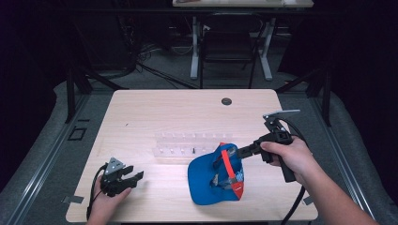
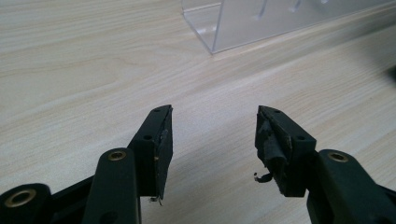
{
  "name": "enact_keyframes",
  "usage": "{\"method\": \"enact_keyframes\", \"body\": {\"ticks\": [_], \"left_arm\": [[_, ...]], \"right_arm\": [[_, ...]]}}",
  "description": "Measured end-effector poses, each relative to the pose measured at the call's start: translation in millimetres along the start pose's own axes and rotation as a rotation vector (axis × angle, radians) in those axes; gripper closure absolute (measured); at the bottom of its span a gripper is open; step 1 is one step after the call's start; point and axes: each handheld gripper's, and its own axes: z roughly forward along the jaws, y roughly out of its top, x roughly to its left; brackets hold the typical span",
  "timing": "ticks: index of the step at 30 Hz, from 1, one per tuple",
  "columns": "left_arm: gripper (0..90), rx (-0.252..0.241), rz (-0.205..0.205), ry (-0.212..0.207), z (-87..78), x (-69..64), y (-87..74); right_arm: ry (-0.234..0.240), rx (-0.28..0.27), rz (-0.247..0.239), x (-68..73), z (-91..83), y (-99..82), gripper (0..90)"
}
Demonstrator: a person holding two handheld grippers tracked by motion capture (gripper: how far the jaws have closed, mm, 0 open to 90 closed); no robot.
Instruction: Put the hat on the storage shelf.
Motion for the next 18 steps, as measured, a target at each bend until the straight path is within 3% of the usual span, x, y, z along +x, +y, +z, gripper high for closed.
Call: {"method": "enact_keyframes", "body": {"ticks": [3, 4, 7, 18], "left_arm": [[47.1, 0.000, 0.001, 0.000, -0.1, 0.0, 0.0], [47.0, -0.002, 0.000, 0.001, 0.1, -0.2, -0.1], [47.0, -0.003, 0.003, 0.003, 0.0, -0.1, -0.1], [46.9, -0.005, 0.004, 0.000, 0.4, -0.1, -0.2]], "right_arm": [[0.016, -0.001, -0.008, 4.0, -3.3, 0.9, 89.5], [0.032, -0.025, 0.009, 6.5, -2.8, 0.6, 89.5], [0.052, -0.014, -0.015, 9.3, -6.1, 1.7, 89.5], [0.105, -0.060, -0.045, 21.6, -17.5, 3.8, 89.5]]}}
